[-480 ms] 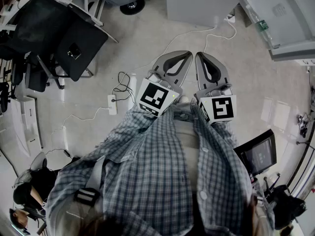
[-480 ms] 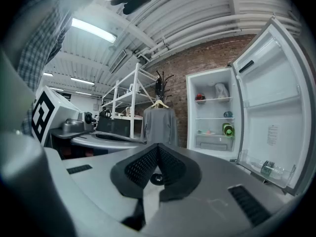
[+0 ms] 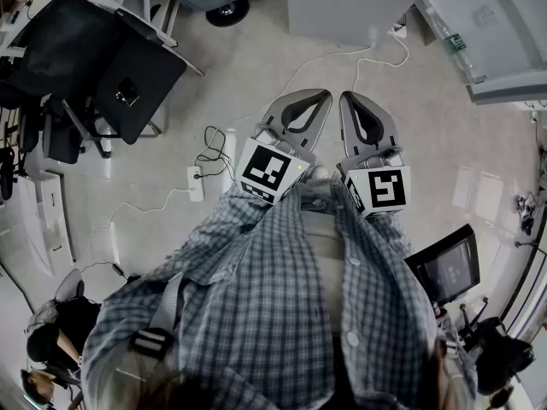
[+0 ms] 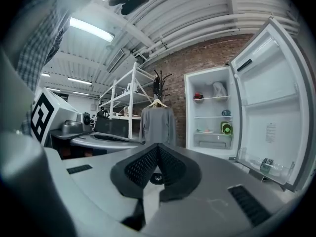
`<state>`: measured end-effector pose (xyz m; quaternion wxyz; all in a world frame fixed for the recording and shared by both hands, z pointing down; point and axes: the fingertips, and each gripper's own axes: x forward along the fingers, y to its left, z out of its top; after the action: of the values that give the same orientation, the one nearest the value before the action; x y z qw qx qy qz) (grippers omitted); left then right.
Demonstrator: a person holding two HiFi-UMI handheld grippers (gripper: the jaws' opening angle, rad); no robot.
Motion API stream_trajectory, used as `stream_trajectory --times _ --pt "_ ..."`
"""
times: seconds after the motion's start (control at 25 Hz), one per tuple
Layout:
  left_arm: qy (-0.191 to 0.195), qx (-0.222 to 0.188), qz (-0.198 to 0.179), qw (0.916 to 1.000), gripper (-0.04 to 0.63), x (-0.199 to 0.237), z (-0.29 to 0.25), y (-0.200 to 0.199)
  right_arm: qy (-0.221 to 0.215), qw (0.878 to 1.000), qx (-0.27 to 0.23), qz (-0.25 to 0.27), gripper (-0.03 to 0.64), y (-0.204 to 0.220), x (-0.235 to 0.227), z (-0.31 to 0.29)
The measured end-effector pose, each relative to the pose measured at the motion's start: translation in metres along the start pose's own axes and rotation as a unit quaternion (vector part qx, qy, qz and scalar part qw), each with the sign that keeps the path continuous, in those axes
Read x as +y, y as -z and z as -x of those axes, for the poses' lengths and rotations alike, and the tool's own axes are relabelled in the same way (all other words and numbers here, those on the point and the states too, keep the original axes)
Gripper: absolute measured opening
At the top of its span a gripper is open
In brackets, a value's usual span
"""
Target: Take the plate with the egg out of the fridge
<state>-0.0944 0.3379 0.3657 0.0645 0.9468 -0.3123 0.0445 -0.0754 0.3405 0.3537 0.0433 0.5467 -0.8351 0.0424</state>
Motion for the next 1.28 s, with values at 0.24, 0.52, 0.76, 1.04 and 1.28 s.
stream_trajectory --times 0.24,0.52,0.76,1.04,1.28 --pt "0.002 -0.001 0.004 1.0 0.008 0.01 0.008 0.001 0.019 1.0 0.007 0.001 0.006 0.002 0.002 -0.001" --pt "0.002 0.001 0.006 1.0 0.008 0.026 0.022 0.004 0.046 0.999 0.009 0.001 0.006 0.004 0.006 -0.002" --pt "0.004 0.003 0.007 1.0 0.008 0.035 0.037 0.011 0.06 0.998 0.012 0.003 0.006 0.01 0.019 -0.001" --pt "0.0 0.002 0.013 0.9999 0.008 0.044 0.046 0.014 0.066 0.996 0.053 0.031 0.006 0.029 0.021 0.007" --pt "-0.004 0.002 0.016 0.9999 0.008 0.046 0.044 0.014 0.073 0.996 0.052 0.027 0.006 0.029 0.012 0.004"
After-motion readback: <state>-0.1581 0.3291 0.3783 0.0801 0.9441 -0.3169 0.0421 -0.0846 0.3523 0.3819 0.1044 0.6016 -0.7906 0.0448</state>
